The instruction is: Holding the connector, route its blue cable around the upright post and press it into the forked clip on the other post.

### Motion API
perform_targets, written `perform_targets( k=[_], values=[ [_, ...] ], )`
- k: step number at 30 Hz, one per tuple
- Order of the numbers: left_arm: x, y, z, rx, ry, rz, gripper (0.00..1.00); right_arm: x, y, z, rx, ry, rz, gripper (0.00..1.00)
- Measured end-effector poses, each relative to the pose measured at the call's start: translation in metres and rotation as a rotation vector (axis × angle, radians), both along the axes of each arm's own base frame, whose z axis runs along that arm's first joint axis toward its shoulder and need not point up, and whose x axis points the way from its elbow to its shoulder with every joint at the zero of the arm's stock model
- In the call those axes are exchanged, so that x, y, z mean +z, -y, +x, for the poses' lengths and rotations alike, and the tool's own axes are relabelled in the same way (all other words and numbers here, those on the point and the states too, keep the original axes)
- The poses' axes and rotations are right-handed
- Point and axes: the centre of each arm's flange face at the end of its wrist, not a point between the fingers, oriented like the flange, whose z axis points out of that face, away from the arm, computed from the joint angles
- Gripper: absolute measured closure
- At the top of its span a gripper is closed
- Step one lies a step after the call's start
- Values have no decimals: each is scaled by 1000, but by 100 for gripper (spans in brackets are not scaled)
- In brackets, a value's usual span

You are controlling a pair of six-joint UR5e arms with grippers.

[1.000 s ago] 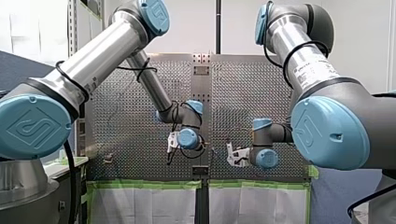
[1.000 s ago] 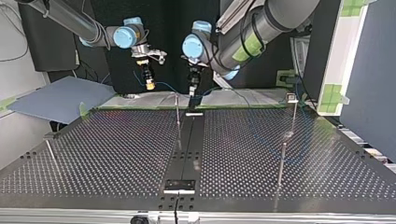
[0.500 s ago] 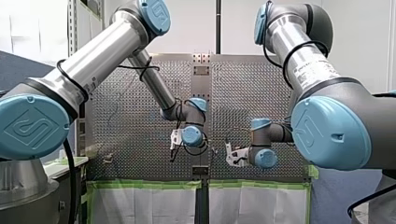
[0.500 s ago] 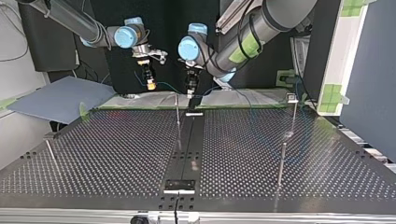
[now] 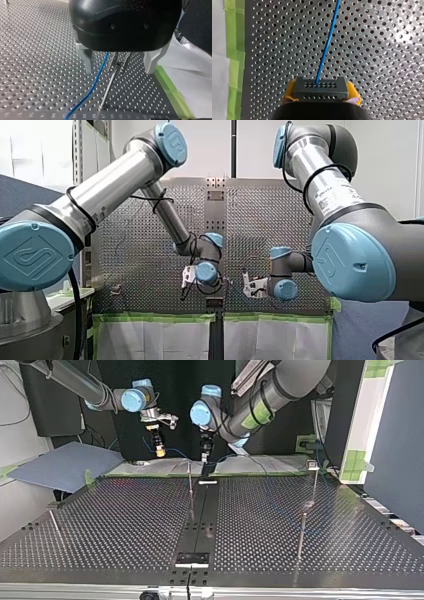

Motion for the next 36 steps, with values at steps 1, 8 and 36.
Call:
perform_targets(
  k=[1,8,36],
  values=[
    [0,1,1,0,0,-3,0,0,1,0,0,1,-1,56],
    [1,2,6,14,4,-45,0,1,3,-1,-2,-1,-2,56],
    [5,-20,38,82,53,-99,0,2,4,4,19,-7,14,56]
  ],
)
